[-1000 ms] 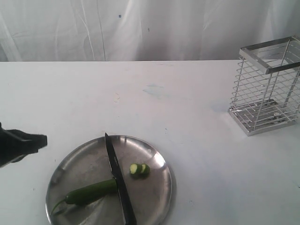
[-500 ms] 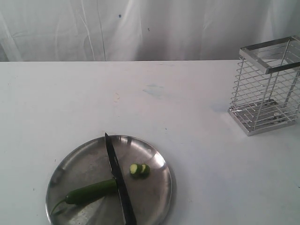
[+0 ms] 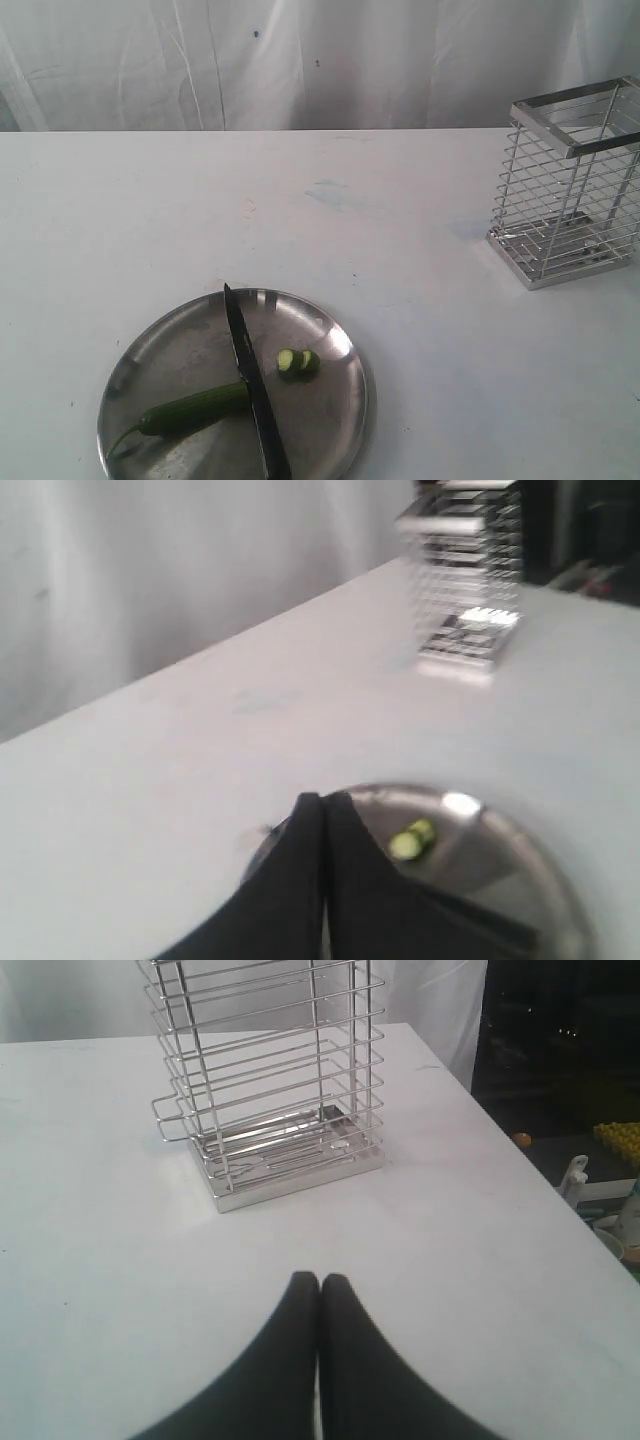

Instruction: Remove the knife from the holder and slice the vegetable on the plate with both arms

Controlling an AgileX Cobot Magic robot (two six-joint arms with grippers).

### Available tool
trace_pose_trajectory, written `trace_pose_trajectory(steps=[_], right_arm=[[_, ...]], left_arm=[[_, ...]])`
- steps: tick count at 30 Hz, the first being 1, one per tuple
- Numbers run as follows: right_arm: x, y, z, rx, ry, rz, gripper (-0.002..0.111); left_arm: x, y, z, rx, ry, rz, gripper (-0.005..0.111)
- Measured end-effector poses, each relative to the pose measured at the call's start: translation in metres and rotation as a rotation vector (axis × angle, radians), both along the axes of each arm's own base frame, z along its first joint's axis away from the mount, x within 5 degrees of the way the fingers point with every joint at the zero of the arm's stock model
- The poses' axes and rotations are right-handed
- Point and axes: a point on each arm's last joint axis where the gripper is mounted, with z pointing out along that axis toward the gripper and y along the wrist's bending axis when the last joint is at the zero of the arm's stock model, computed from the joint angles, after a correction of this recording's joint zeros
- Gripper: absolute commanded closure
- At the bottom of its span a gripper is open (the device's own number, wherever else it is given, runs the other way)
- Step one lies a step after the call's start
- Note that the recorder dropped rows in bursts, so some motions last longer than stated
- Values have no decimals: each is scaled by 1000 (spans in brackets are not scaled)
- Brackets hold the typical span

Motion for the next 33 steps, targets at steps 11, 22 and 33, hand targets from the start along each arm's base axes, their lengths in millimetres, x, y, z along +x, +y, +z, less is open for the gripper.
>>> trace_pose_trajectory(steps=[11, 22, 33], right_arm=[[0, 0, 0, 0, 0, 0, 108], [0, 0, 0, 0, 1, 0, 108], [0, 0, 0, 0, 1, 0, 108]], left_arm=[[-2, 54, -7, -41, -217, 644, 107], [-1, 57, -104, -41, -82, 686, 107], [-9, 63, -130, 16, 205, 768, 107]])
